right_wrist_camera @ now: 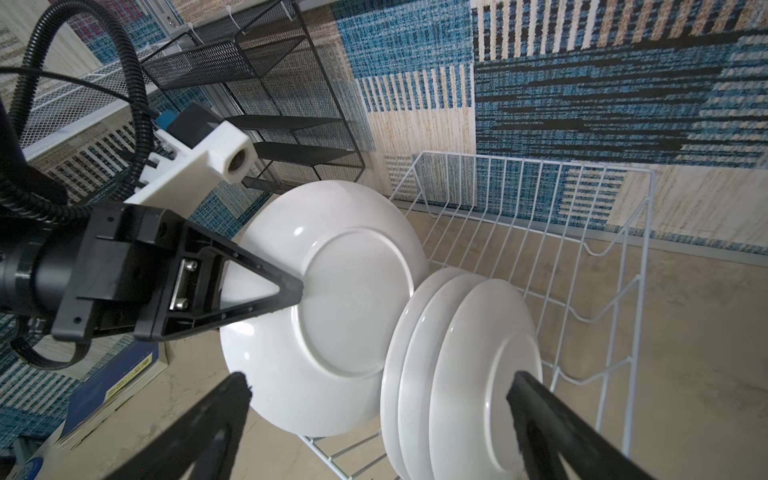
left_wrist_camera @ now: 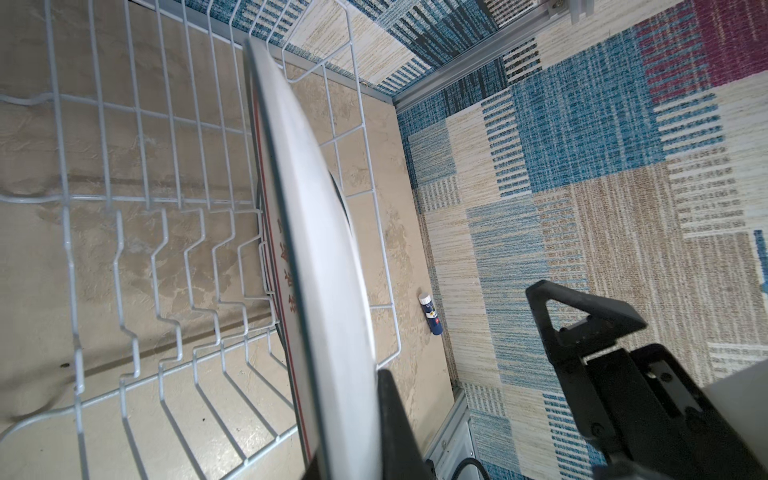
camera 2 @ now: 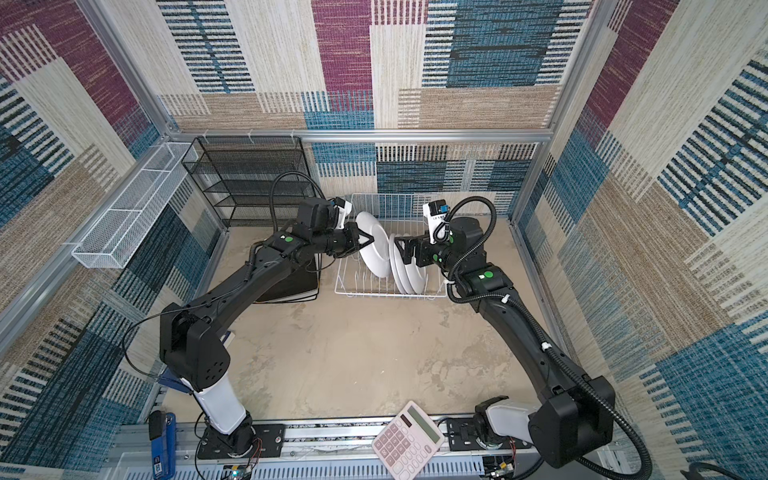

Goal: Unload the plates from the dish rack
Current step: 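Lift the printed plate up out of the rack with the left gripper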

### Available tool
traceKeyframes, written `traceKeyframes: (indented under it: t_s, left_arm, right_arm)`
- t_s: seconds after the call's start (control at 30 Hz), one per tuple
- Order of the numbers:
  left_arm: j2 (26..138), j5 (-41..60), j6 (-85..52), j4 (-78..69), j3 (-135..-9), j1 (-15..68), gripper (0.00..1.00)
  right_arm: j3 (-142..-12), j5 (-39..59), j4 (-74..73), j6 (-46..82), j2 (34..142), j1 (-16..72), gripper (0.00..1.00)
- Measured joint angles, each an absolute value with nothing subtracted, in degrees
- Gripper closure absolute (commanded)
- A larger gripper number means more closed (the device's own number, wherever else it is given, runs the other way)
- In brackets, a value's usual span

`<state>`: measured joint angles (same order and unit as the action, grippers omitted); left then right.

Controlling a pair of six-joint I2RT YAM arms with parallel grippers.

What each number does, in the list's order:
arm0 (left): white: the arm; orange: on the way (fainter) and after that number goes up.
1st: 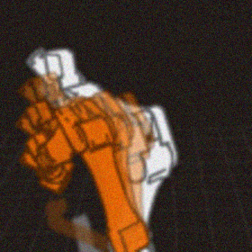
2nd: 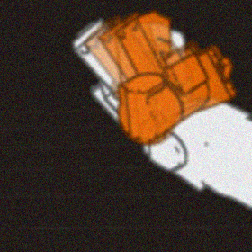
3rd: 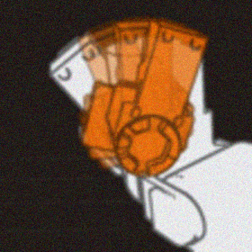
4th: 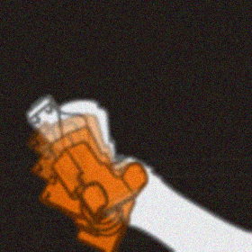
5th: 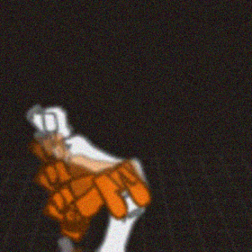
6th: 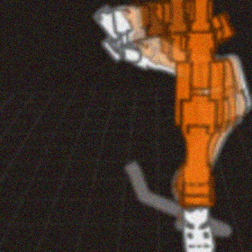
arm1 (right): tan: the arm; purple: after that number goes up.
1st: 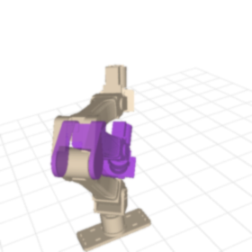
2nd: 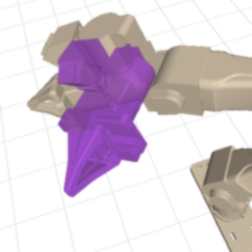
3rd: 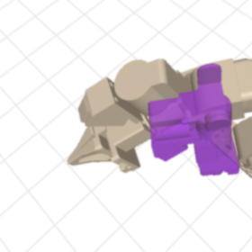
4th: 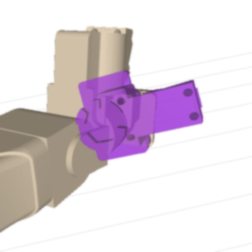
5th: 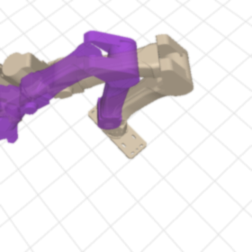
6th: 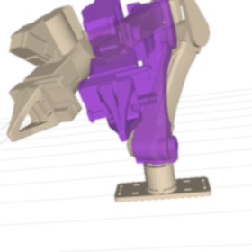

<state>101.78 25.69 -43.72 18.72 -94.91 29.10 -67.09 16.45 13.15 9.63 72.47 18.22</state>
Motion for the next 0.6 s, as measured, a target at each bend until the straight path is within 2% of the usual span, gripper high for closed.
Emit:
traceKeyframes:
  t_s: [0.33, 0.6]
  left_arm:
    - [98.0, 25.8, -40.3, 18.7, -93.3, 25.2, 1.0]
    - [94.9, 27.3, -27.7, 19.7, -96.2, 24.0, 1.0]
  right_arm:
    - [-69.5, 18.1, 13.1, 13.9, 76.2, 18.1, 0.01]
    - [-72.0, 20.5, 12.7, 19.1, 79.1, 17.8, 0.01]
